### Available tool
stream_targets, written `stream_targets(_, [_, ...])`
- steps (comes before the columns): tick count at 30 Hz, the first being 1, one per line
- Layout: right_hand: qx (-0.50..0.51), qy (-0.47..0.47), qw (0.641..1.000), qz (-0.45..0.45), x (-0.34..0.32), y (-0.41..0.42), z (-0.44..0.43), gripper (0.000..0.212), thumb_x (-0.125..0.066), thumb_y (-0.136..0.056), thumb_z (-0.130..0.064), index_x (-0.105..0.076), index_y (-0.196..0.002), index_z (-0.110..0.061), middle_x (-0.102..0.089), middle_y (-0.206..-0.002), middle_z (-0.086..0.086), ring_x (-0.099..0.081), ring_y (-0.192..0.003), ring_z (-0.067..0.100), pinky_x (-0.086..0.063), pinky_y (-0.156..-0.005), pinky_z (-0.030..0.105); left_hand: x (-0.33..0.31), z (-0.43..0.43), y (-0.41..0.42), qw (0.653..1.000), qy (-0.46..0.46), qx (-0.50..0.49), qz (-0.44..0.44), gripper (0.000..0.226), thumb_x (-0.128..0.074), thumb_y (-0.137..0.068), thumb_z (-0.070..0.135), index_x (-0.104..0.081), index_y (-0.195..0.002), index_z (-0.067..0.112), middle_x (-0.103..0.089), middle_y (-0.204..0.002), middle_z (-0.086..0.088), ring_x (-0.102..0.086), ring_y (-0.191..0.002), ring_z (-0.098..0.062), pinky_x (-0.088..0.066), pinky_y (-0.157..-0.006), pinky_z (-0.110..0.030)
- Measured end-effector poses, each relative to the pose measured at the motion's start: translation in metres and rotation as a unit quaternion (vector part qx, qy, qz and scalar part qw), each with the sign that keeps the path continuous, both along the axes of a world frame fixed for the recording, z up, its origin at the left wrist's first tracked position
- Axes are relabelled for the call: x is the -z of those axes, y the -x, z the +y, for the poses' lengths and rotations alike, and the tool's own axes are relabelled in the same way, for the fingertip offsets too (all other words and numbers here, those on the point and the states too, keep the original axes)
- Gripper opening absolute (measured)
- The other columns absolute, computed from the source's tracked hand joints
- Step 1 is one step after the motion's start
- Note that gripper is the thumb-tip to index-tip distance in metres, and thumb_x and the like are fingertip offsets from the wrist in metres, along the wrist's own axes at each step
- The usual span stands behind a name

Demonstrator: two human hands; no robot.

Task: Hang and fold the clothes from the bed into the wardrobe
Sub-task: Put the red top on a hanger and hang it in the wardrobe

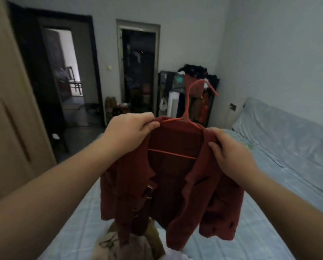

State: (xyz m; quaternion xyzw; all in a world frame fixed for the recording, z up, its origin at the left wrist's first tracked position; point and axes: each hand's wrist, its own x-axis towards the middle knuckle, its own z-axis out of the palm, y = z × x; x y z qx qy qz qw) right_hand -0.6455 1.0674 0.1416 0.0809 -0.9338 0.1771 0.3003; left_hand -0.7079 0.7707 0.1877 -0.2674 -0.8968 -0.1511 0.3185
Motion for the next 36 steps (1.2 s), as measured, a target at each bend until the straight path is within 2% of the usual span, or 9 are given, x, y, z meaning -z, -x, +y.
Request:
stream_targets(4, [-0.105, -0.025, 0.992, 0.062, -0.067, 0.000, 0.006, 0.032, -0.047, -0.099, -0.034, -0.049, -0.130, -0.036, -0.070, -0.113, -0.005, -0.068, -0.100, 0.026, -0.054, -0.081, 0.040, -0.068, -0.005, -0.041, 0.995, -0.007, -0.032, 0.093, 0.042, -0.031, -0.096, 0.060, -0.045, -0.081, 0.023, -0.062, -0.076, 0.000, -0.062, -0.082, -0.032, -0.045, -0.063, -0.038])
stream_targets(9, [-0.199, -0.020, 0.977, 0.071, -0.118, 0.003, 0.000, 0.020, -0.046, -0.101, -0.033, -0.056, -0.119, -0.033, -0.072, -0.101, -0.001, -0.066, -0.094, 0.029, -0.052, -0.078, 0.040, -0.101, -0.008, -0.074, 0.989, -0.094, -0.077, 0.090, 0.028, -0.041, -0.100, 0.050, -0.050, -0.083, 0.030, -0.060, -0.075, 0.005, -0.063, -0.086, -0.029, -0.045, -0.067, -0.037])
stream_targets(14, [-0.246, 0.018, 0.967, 0.061, -0.120, 0.004, -0.044, 0.018, -0.044, -0.100, -0.040, -0.055, -0.103, -0.026, -0.070, -0.092, 0.005, -0.064, -0.092, 0.034, -0.048, -0.075, 0.041, -0.090, -0.027, -0.113, 0.978, -0.102, -0.179, 0.029, 0.040, -0.042, -0.101, 0.047, -0.047, -0.070, 0.023, -0.053, -0.066, 0.004, -0.057, -0.076, -0.025, -0.044, -0.066, -0.039])
stream_targets(18, [-0.333, 0.018, 0.942, 0.025, -0.112, -0.003, -0.098, 0.017, -0.045, -0.100, -0.042, -0.048, -0.091, -0.027, -0.068, -0.090, 0.005, -0.063, -0.088, 0.033, -0.051, -0.075, 0.044, -0.073, -0.060, -0.161, 0.961, -0.137, -0.240, 0.004, 0.042, -0.037, -0.099, 0.051, -0.052, -0.078, 0.018, -0.057, -0.070, 0.002, -0.060, -0.079, -0.025, -0.043, -0.068, -0.038])
stream_targets(20, [-0.379, 0.007, 0.926, -0.004, -0.108, -0.003, -0.123, 0.012, -0.047, -0.100, -0.039, -0.050, -0.094, -0.030, -0.067, -0.090, 0.002, -0.063, -0.090, 0.030, -0.050, -0.076, 0.042, -0.069, -0.079, -0.191, 0.961, -0.126, -0.240, -0.052, 0.043, -0.036, -0.096, 0.055, -0.060, -0.095, 0.019, -0.065, -0.087, 0.002, -0.063, -0.090, -0.021, -0.048, -0.080, -0.036])
stream_targets(23, [-0.450, -0.007, 0.892, -0.044, -0.099, -0.010, -0.155, 0.021, -0.048, -0.102, -0.034, -0.053, -0.122, -0.036, -0.066, -0.099, -0.006, -0.063, -0.097, 0.019, -0.049, -0.082, 0.036, -0.062, -0.104, -0.243, 0.954, -0.105, -0.235, -0.151, 0.042, -0.060, -0.085, 0.054, -0.054, -0.119, 0.030, -0.066, -0.105, 0.008, -0.064, -0.097, -0.009, -0.049, -0.088, -0.027])
stream_targets(26, [-0.521, -0.059, 0.851, -0.023, -0.089, -0.029, -0.185, 0.031, -0.047, -0.102, -0.031, -0.052, -0.132, -0.037, -0.067, -0.120, -0.007, -0.062, -0.111, 0.016, -0.048, -0.097, 0.035, -0.059, -0.129, -0.291, 0.949, -0.060, -0.272, -0.146, 0.025, -0.074, -0.085, 0.031, -0.056, -0.101, 0.038, -0.063, -0.092, 0.019, -0.059, -0.084, 0.009, -0.043, -0.075, -0.013])
stream_targets(29, [-0.544, -0.101, 0.833, -0.021, -0.087, -0.061, -0.226, 0.034, -0.049, -0.100, -0.039, -0.051, -0.134, -0.033, -0.069, -0.120, 0.000, -0.064, -0.109, 0.021, -0.049, -0.093, 0.033, -0.061, -0.155, -0.336, 0.934, -0.057, -0.342, -0.084, 0.006, -0.066, -0.093, 0.032, -0.062, -0.091, 0.030, -0.060, -0.078, 0.013, -0.056, -0.074, -0.001, -0.044, -0.069, -0.026])
stream_targets(36, [-0.717, -0.050, 0.683, -0.133, -0.103, -0.162, -0.352, 0.009, -0.061, -0.094, -0.028, -0.060, -0.091, -0.019, -0.065, -0.080, 0.002, -0.057, -0.074, 0.007, -0.047, -0.071, 0.034, -0.067, -0.227, -0.441, 0.876, 0.050, -0.479, -0.003, 0.030, -0.041, -0.094, 0.055, -0.056, -0.107, 0.033, -0.071, -0.097, 0.003, -0.066, -0.094, -0.024, -0.051, -0.075, -0.038])
